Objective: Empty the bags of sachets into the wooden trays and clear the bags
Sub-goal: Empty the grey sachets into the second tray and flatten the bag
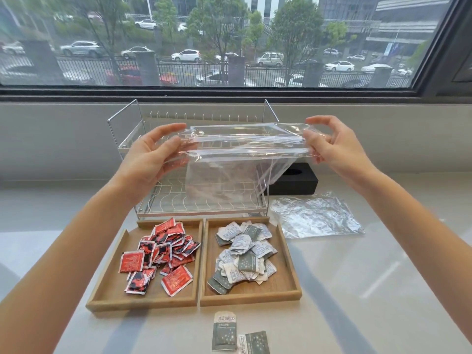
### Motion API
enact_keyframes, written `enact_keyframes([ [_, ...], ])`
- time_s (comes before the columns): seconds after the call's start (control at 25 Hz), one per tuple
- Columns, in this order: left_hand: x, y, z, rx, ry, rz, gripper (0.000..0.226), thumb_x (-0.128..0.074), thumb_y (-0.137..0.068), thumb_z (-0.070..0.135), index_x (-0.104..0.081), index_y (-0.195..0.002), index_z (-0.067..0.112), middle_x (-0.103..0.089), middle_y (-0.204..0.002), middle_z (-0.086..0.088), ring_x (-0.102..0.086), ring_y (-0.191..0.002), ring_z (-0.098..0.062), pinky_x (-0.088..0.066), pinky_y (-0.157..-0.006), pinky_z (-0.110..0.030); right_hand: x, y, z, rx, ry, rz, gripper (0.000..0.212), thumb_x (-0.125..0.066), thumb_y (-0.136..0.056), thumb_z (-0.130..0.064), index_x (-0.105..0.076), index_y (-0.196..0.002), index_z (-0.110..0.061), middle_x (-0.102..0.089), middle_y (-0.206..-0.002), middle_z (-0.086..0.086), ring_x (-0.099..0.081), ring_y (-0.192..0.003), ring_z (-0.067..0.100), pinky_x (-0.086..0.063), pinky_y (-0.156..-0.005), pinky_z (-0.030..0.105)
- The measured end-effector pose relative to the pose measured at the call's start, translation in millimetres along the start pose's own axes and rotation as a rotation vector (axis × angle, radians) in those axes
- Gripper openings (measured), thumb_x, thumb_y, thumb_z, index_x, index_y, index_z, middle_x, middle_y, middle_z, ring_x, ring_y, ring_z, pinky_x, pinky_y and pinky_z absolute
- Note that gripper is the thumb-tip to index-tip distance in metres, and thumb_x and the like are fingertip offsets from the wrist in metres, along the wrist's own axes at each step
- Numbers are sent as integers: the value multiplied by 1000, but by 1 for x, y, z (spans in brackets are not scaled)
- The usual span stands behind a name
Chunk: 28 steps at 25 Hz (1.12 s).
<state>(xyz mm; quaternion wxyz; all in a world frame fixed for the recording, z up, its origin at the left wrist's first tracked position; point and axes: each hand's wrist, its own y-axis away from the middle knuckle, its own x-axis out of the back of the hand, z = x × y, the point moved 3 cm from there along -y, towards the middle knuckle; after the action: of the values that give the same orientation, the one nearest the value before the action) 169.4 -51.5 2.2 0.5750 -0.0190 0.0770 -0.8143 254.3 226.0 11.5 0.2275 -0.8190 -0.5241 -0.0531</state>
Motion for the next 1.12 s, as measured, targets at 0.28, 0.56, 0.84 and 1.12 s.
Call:
enact_keyframes([
  [0.28, 14, 29, -64, 117, 122, 8, 33, -52, -81, 2, -59, -105, 24, -74, -71, 6, -67, -62, -1, -55, -57, -14, -26, 35, 59, -12, 1, -65, 38, -58, -87, -17, -42, -120, -25, -47, -53, 1, -45, -51, 10, -39, -53, 17],
  [0.56, 18, 85, -215, 669, 50, 182, 31, -44, -87, -9, -56, -115, -2, -64, -77, -4, -60, -60, -9, -53, -49, -13, -74, 119, 190, -508, 141, -208, 53, -59, -86, -24, -35, -132, -14, -51, -58, -2, -48, -56, 9, -36, -56, 21],
  [0.84, 20, 112, -252, 749, -168, 244, 29, -46, -85, -9, -56, -111, -3, -54, -54, -4, -47, -38, -6, -41, -39, -13, -86, 147, 220, -643, 355, -304, 49, -57, -85, -36, -44, -125, -11, -63, -80, 8, -54, -76, 21, -37, -64, 29],
  [1.12, 20, 107, -235, 550, -561, 145, 21, -58, -85, 15, -55, -104, 7, -60, -83, -10, -59, -49, -4, -49, -58, -24, -77, 130, 207, -610, 497, -425, 52, -50, -87, -49, -51, -120, -8, -62, -104, 5, -58, -94, 22, -36, -75, 26],
])
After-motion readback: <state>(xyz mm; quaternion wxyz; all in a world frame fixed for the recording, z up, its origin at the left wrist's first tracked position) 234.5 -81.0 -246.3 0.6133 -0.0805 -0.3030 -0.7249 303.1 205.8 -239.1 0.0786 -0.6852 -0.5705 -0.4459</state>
